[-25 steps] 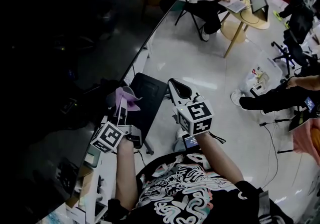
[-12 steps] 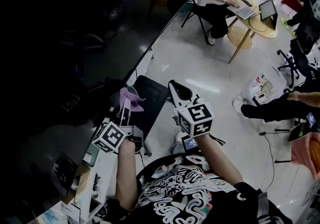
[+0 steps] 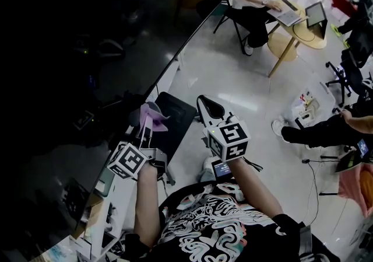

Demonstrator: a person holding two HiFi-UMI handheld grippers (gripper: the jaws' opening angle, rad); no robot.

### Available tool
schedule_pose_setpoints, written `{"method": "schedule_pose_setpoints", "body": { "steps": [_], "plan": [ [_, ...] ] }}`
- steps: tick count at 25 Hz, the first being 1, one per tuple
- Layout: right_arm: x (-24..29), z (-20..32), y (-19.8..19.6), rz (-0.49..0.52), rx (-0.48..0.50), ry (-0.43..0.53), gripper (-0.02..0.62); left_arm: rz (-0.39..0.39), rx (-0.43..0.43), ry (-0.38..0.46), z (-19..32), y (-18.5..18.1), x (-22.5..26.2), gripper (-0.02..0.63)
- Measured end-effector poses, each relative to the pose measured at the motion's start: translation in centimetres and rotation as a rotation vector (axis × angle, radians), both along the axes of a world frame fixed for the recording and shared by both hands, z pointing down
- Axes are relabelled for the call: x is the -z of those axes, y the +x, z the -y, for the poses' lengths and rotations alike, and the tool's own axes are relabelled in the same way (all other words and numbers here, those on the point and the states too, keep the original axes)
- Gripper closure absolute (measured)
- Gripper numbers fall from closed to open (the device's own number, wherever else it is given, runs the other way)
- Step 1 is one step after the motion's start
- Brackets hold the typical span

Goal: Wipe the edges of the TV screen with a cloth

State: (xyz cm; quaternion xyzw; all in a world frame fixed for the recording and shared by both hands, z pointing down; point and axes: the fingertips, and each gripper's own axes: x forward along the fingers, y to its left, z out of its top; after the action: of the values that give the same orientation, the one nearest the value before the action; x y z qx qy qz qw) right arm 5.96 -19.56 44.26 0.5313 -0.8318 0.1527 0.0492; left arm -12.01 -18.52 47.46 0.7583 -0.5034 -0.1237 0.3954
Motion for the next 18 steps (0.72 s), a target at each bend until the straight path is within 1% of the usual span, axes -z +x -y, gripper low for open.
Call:
{"method": "schedule_pose_setpoints", "body": {
  "steps": [8,14,18],
  "plan": [
    [0.2,1.3,2.1,0.016,-0.008,-0.002,0.565,-0.009,0.005,-0.021,1.4,1.4,-0.3,0.494],
    [0.0,2.7,4.5,0.025,-0.019,-0.002,0.565,0.048,0.028,-0.030,2.6,2.2,-0.6,0.494],
    [0.0,3.3,5.7,0.037,-0.021,-0.004,0.565,0.027,0.047,-0.042,3.2,2.7,-0.6,0.494]
  ]
}}
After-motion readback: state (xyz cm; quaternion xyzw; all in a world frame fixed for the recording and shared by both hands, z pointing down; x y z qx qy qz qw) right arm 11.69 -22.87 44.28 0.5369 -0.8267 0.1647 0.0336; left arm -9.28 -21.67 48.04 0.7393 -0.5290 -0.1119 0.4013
